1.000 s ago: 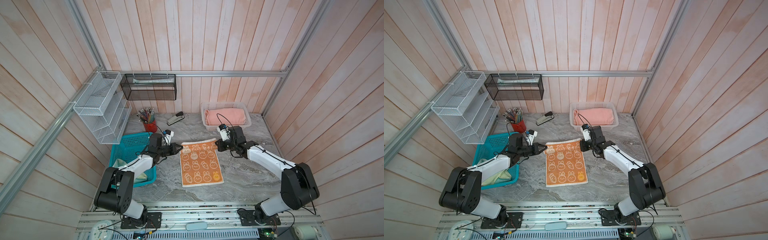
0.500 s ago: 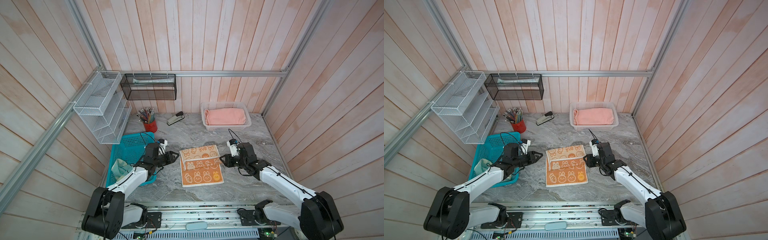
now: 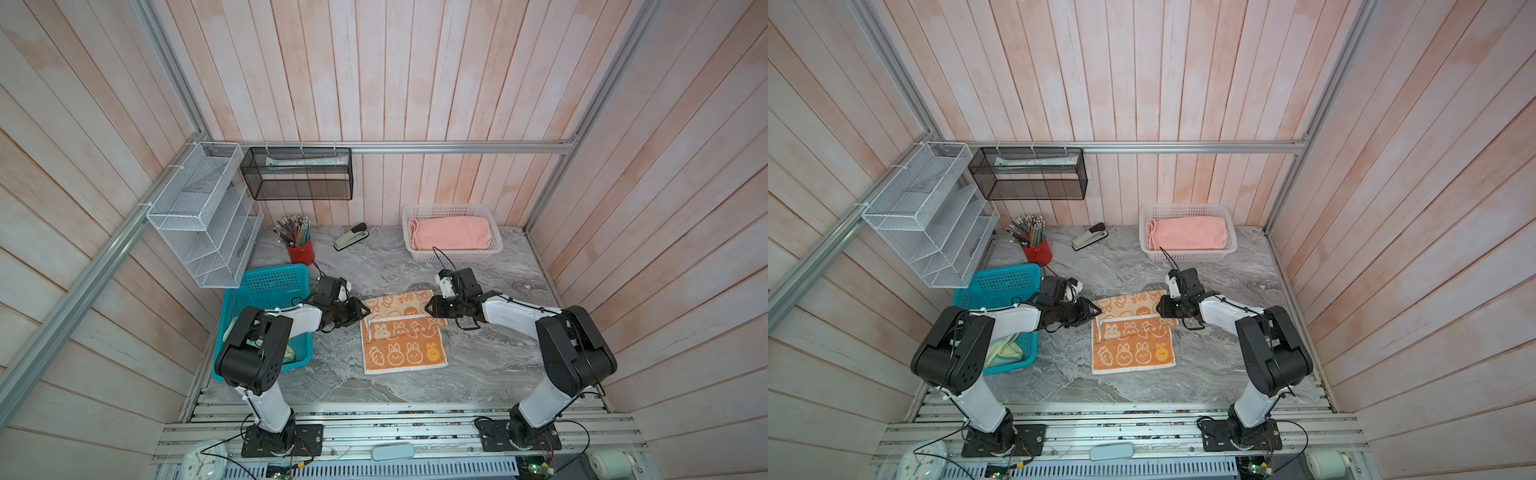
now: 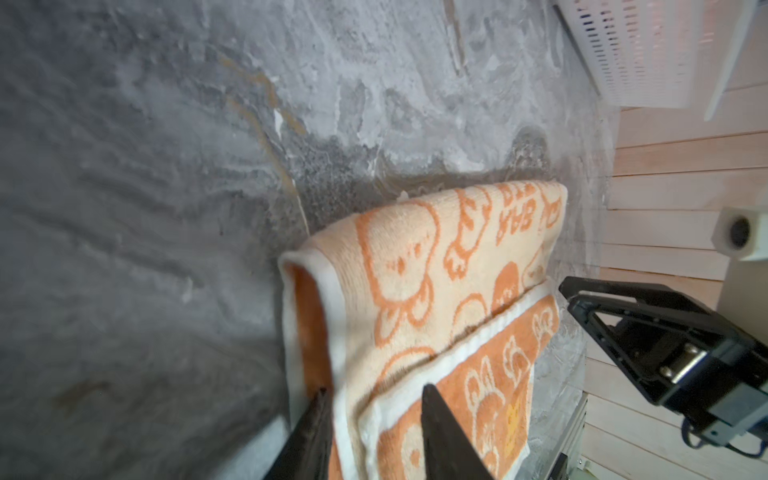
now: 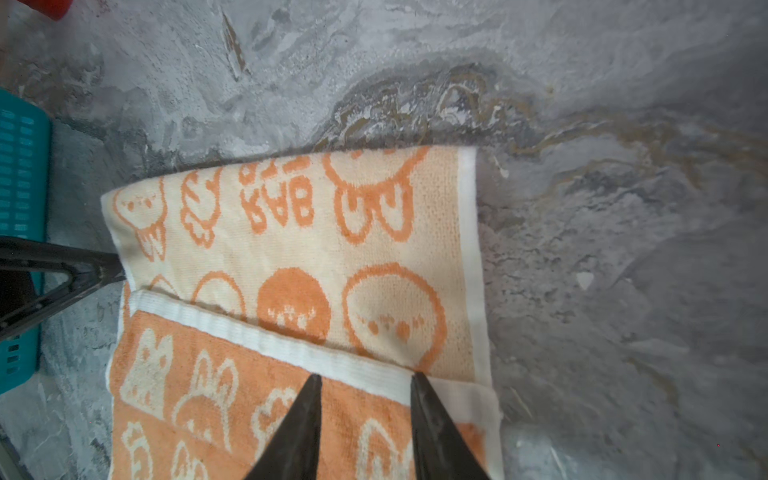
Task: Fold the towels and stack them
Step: 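Grasp the orange towel's near edge with both grippers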
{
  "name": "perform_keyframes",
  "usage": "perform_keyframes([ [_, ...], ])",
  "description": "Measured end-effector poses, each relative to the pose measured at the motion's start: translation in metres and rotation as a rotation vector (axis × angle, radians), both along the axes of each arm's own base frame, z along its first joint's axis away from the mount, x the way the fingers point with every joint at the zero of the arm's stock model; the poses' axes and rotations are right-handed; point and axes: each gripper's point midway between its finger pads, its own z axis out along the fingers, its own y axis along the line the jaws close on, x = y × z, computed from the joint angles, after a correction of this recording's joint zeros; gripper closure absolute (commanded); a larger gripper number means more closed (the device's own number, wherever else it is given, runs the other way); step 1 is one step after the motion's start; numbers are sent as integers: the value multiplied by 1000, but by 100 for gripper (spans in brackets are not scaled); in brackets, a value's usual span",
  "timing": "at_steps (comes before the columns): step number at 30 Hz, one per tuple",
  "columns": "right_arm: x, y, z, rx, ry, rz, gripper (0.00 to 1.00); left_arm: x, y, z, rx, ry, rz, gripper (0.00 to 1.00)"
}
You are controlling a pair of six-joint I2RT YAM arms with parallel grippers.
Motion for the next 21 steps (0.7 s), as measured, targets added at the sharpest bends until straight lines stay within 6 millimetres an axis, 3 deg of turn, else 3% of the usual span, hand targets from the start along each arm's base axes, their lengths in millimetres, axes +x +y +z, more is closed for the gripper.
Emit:
perform_keyframes([
  [5, 9, 8, -17, -14, 39, 10, 66, 20, -8, -3, -2, -8, -13, 63],
  [7, 10, 12, -15, -14, 32, 21, 66, 29, -10, -3, -5, -16, -15, 63],
  [14, -5, 26, -16, -31, 53, 68, 67, 65, -2, -1, 2, -34, 3, 63],
  [18, -13, 29, -6, -33, 49, 83, 66, 74, 7, 5, 29, -45, 16, 63],
  [21, -14, 25, 12, -29, 16, 74, 65, 69, 6, 8, 44, -36, 5, 63],
])
